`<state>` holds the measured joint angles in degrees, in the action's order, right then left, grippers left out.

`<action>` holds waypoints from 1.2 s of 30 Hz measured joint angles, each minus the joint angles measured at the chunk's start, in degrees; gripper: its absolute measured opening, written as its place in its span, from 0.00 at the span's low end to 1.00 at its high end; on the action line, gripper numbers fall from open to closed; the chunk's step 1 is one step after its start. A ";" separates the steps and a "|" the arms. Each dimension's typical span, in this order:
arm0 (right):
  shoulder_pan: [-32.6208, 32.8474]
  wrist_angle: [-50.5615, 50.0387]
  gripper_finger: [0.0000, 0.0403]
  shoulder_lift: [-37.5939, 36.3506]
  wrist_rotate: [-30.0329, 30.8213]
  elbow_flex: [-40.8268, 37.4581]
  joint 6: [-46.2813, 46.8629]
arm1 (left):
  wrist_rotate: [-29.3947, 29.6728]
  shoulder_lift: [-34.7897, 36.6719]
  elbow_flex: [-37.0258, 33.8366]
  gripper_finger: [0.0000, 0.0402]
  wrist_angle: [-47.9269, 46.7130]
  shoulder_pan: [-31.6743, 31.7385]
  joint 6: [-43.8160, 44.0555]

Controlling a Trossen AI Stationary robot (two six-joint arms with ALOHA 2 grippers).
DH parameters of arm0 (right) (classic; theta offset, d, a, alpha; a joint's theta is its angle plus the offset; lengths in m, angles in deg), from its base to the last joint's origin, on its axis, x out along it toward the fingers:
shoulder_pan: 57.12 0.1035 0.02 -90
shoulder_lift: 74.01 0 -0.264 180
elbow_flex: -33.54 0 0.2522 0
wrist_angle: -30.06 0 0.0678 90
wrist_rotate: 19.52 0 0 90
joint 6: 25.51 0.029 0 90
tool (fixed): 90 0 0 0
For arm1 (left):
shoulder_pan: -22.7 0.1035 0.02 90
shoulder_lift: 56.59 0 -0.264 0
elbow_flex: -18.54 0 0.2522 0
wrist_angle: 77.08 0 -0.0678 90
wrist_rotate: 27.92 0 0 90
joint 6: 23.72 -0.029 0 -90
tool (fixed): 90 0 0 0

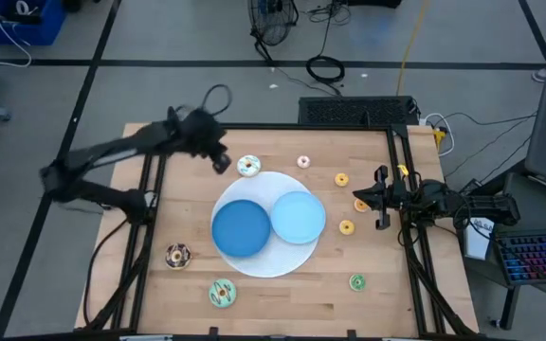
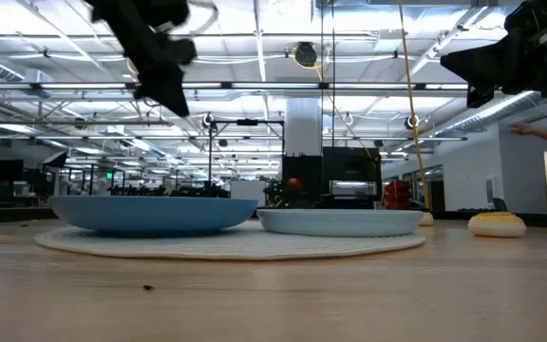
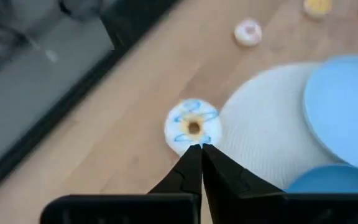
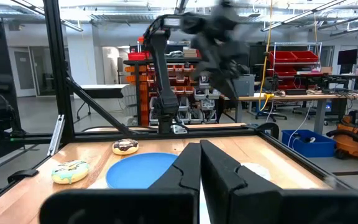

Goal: Pick & Place donuts
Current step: Put the large white donut on the blue plate

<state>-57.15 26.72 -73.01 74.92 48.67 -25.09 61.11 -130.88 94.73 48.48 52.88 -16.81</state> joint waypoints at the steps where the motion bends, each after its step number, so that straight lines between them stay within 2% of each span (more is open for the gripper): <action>1: 0.02 0.02 0.00 -0.01 0.00 0.02 -0.01 | -3.32 -3.34 1.97 0.04 -1.52 1.42 -0.41; 3: 0.02 0.02 0.00 0.00 0.00 0.02 -0.02 | -9.62 -9.73 5.54 0.09 -2.53 3.49 -1.74; 5: 0.01 0.00 0.00 0.00 0.00 0.02 -0.02 | -12.57 -14.59 8.46 0.16 -3.37 4.63 -5.22; 7: 0.01 0.01 0.00 -0.01 0.00 0.02 -0.01 | -10.94 -18.18 10.68 0.25 -3.10 4.98 -8.73; 11: 0.02 0.02 0.00 0.00 0.00 0.01 -0.02 | -3.73 -23.43 13.05 0.41 -3.13 4.69 -12.67; 16: 0.01 0.02 0.00 -0.01 0.00 0.02 -0.02 | -2.25 -27.32 13.16 0.53 -2.74 4.18 -13.99; 20: 0.00 0.02 0.00 0.00 0.00 0.02 -0.02 | -1.04 -29.76 13.16 0.56 -2.58 3.77 -13.87; 36: 0.00 0.02 0.00 0.00 0.00 0.01 -0.01 | 1.50 -38.63 13.16 0.57 2.27 2.26 -14.09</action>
<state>-57.15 26.75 -73.02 74.92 48.68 -25.10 62.61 -169.52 107.89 50.75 55.14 -30.90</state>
